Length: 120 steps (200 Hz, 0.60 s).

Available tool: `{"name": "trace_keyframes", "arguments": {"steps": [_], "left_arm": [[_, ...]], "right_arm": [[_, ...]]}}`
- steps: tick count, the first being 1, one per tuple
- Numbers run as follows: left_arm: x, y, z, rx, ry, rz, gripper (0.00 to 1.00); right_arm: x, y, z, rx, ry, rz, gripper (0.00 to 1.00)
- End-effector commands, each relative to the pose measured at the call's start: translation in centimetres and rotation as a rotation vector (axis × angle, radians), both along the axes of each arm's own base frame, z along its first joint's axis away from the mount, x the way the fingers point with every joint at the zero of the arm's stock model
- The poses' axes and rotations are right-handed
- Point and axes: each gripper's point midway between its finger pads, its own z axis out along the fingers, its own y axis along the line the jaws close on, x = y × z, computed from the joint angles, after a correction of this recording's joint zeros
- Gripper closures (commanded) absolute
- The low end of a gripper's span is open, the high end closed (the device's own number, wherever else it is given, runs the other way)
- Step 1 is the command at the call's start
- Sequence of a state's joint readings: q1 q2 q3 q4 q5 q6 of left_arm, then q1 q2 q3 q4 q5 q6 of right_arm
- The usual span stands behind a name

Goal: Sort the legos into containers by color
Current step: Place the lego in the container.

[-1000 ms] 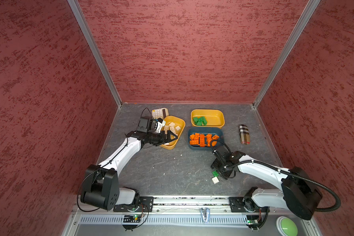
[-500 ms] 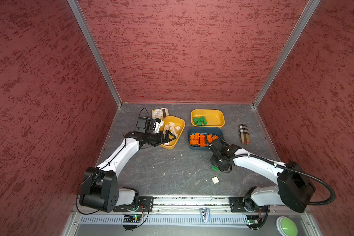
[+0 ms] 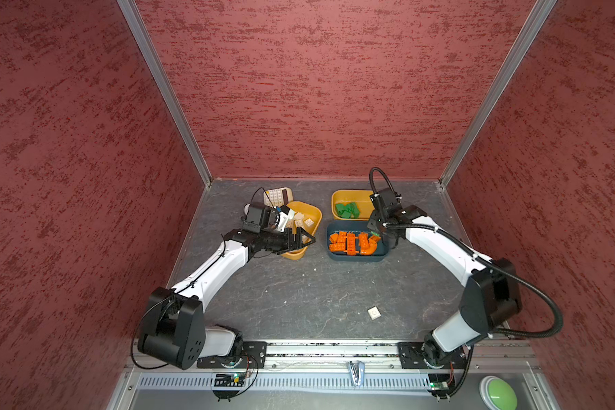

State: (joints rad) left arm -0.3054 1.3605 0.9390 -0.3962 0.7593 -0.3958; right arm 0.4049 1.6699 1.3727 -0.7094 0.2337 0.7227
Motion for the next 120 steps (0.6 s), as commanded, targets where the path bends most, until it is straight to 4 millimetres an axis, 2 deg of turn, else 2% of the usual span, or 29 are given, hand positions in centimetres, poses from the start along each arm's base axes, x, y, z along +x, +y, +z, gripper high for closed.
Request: {"name": "trace_keyframes", "arguments": {"steps": [1,22,33,55,65,80,98,120], "left_arm": [[1.2,-1.0,1.9,-0.050,-0.050,0.005,0.01],[1.6,-1.2,2.4,-0.063,-0.060,0.010,0.01],[1.6,-1.4,2.4,-0.063,-0.059,0.009,0.01],[1.6,-1.3,2.6,-0.059,-0.062,0.009,0.00],[1.5,-1.3,2.5,-0.056,-0.058,0.010,0.00],[1.5,-1.1,2.5,-0.055,-0.058,0.013,0.00],[1.5,-1.0,2.2,-0.051,-0.049,0.016,0.01],[1.6,-0.9,2.2,-0.048,-0.050,0.016,0.01]], "right_arm": [[5.0,0.6,1.2,-0.022,-0.087,0.079,0.74],[9.0,0.9,0.5,-0.019,-0.108,0.093,0.74],[10.9,1.0,-0.5,-0.028,-0.107,0.103,0.73],[13.2,1.2,-2.5,-0.031,-0.080,0.120,0.70],[14.0,1.2,-3.2,-0.035,-0.068,0.131,0.63],[14.4,1.2,-3.6,-0.046,-0.057,0.139,0.49],[14.1,1.2,-3.0,-0.046,-0.058,0.153,0.36],[11.9,1.0,-2.0,-0.025,-0.052,0.169,0.31]]}}
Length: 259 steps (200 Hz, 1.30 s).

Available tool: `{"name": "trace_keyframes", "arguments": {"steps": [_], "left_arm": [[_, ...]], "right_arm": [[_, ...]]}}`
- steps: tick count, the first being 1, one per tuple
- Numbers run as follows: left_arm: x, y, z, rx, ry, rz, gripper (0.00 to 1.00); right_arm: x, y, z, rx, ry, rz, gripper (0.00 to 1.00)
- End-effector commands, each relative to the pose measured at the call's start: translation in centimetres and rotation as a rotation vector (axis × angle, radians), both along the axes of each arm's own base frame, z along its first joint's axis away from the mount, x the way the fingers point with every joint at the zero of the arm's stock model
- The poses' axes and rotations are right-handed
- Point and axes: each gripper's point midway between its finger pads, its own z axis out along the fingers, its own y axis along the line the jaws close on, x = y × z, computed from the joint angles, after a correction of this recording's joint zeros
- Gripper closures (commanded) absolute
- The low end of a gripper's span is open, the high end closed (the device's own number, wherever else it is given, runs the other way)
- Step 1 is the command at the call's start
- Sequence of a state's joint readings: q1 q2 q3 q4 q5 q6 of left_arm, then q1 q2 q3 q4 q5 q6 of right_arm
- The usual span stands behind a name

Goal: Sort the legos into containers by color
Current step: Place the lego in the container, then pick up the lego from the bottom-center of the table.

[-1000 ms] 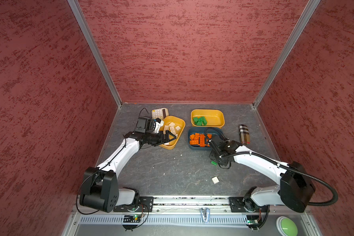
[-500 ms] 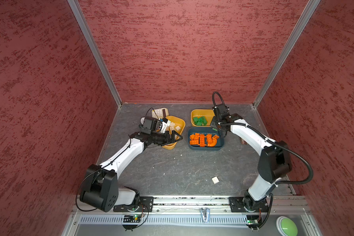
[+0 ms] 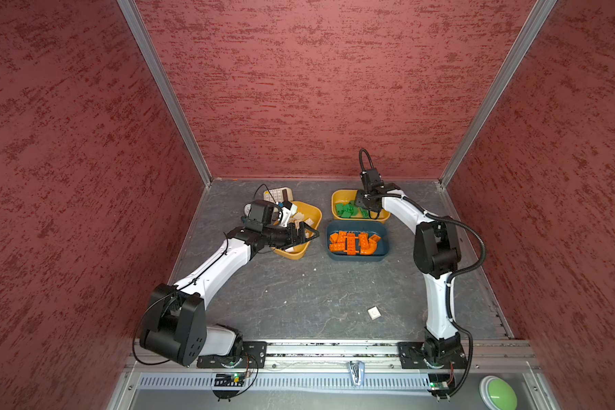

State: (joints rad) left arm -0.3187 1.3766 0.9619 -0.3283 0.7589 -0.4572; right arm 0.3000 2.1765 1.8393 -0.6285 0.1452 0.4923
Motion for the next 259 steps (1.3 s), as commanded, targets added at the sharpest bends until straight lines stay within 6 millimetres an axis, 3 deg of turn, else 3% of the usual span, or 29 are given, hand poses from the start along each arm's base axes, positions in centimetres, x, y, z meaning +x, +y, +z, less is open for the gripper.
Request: {"name": "trace_keyframes", "arguments": {"steps": [1,21,53,106,129,157,178,211,259], "left_arm": [[0.5,0.0,0.9,-0.007,-0.028,-0.002,0.00],[0.6,0.0,0.7,-0.003,-0.025,-0.003,0.00],[0.6,0.1,0.2,0.009,-0.009,-0.012,0.01],[0.6,0.1,-0.6,0.016,0.005,-0.025,0.00],[0.7,0.0,-0.9,0.017,0.006,-0.030,0.01],[0.6,0.0,-1.1,0.022,0.007,-0.032,0.00],[0.3,0.1,-1.2,0.027,0.007,-0.033,0.01],[-0.3,0.5,-1.6,0.039,0.009,-0.029,0.01],[-0.7,0.8,-2.3,0.046,0.023,-0.025,0.01]], "right_arm": [[-1.7,0.0,3.3,0.027,-0.034,0.038,0.31],[-5.3,0.7,4.2,0.082,-0.019,0.066,0.29],[-13.5,1.4,4.0,0.132,0.059,0.083,0.26],[-28.0,0.5,1.1,0.157,0.241,0.035,0.24],[-32.1,0.7,-0.3,0.133,0.294,0.073,0.24],[-35.4,1.4,-3.0,0.107,0.356,0.127,0.25],[-36.6,2.7,-4.4,0.103,0.380,0.184,0.26],[-38.9,2.6,-6.8,-0.014,0.443,0.245,0.28],[-40.4,3.2,-8.4,-0.024,0.480,0.305,0.34]]}}
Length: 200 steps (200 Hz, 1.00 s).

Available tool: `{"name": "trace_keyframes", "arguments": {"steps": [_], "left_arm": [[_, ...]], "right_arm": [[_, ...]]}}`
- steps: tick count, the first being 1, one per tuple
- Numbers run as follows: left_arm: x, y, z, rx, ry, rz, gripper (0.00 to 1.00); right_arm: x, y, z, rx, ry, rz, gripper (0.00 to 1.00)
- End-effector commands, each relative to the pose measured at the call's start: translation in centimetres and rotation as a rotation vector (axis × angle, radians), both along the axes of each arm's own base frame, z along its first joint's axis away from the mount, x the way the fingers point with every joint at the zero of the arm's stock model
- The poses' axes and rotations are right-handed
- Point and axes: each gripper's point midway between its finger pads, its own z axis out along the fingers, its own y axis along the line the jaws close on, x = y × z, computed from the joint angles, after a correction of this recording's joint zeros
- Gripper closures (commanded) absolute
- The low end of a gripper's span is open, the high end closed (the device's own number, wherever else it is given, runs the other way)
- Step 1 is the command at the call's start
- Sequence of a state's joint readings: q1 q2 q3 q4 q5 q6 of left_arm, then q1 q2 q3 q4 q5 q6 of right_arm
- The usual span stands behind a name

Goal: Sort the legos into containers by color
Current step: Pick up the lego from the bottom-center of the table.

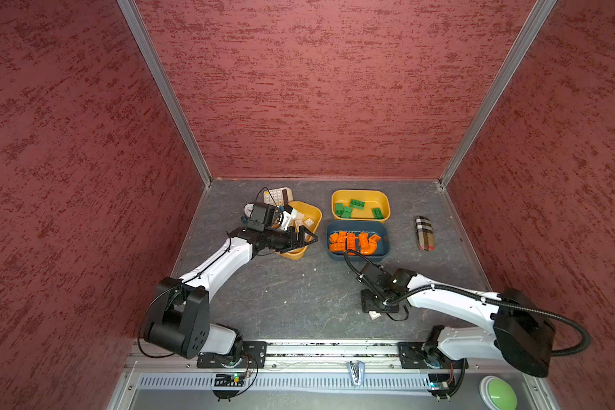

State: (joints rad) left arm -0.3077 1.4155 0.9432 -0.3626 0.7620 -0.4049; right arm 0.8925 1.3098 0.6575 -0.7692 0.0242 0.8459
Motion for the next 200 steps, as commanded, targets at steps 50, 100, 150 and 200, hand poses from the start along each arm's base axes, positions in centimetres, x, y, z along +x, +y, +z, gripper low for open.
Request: {"name": "trace_keyframes", "arguments": {"steps": [50,100,150,200], "left_arm": [[-0.1,0.4,0.0,0.011,-0.021,-0.006,0.00],[-0.1,0.6,-0.2,0.016,-0.016,-0.005,0.00],[0.0,1.8,0.9,0.030,-0.033,0.015,0.01],[-0.3,5.4,2.2,0.046,-0.057,0.100,0.00]], "right_arm": [[-2.0,-0.3,-1.0,-0.049,0.031,0.037,0.47],[-1.0,-0.7,-0.3,-0.120,-0.003,0.051,0.66],[4.4,4.3,4.0,-0.002,-0.118,0.093,0.71],[13.8,12.0,9.8,0.251,-0.259,0.130,0.73]]}}
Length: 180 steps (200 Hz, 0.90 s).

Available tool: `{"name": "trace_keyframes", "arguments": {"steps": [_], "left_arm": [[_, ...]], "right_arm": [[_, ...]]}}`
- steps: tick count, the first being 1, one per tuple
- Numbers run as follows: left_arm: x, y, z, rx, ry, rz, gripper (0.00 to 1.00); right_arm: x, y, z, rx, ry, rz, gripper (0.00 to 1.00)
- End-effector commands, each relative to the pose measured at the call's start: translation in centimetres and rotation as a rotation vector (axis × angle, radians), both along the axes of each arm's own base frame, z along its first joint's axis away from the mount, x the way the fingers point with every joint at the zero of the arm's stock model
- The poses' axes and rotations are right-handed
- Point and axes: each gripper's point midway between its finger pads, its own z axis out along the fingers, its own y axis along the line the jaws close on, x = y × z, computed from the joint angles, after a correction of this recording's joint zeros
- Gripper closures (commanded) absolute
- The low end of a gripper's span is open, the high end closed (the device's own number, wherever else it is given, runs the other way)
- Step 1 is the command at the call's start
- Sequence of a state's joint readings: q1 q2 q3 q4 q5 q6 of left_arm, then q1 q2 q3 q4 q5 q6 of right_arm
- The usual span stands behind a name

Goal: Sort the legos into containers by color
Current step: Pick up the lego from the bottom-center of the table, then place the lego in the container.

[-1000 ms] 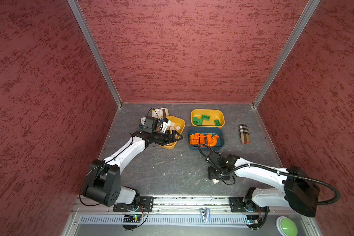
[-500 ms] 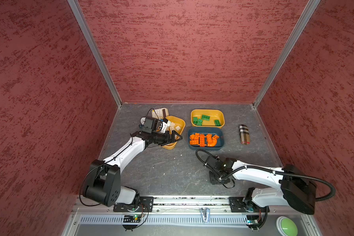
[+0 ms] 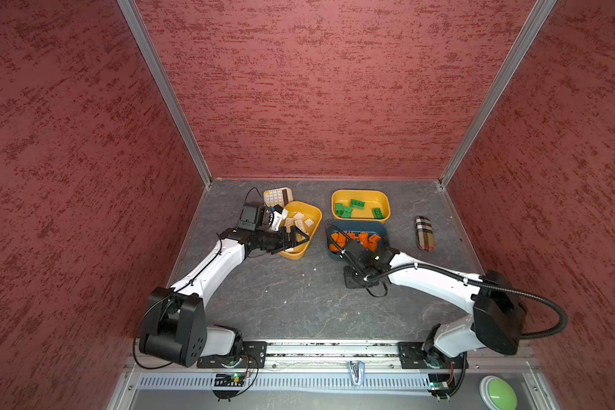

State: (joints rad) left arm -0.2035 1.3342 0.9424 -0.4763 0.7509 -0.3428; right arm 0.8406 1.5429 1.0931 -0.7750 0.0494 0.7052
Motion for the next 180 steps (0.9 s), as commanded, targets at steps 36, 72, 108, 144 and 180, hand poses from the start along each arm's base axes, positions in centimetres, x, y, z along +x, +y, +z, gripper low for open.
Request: {"name": "trace_keyframes", "arguments": {"steps": [36,72,108,144,180], "left_arm": [[-0.7,3.9,1.8,0.001,-0.048,0.078,0.01],[-0.6,5.8,2.2,-0.006,-0.059,0.127,0.01],[-0.2,6.4,2.2,-0.010,-0.060,0.143,0.01],[0.5,7.2,1.5,0.022,-0.052,0.170,0.01],[2.5,11.2,0.5,0.178,-0.079,0.344,0.01]], "right_arm": [[10.6,10.4,6.4,0.325,-0.163,0.112,0.73],[14.5,14.7,5.9,0.382,-0.176,0.146,0.73],[16.4,18.0,4.5,0.448,-0.150,0.168,0.70],[17.5,18.0,5.0,0.417,-0.185,0.184,0.40],[18.8,12.3,8.4,0.400,-0.268,0.119,0.23]]}}
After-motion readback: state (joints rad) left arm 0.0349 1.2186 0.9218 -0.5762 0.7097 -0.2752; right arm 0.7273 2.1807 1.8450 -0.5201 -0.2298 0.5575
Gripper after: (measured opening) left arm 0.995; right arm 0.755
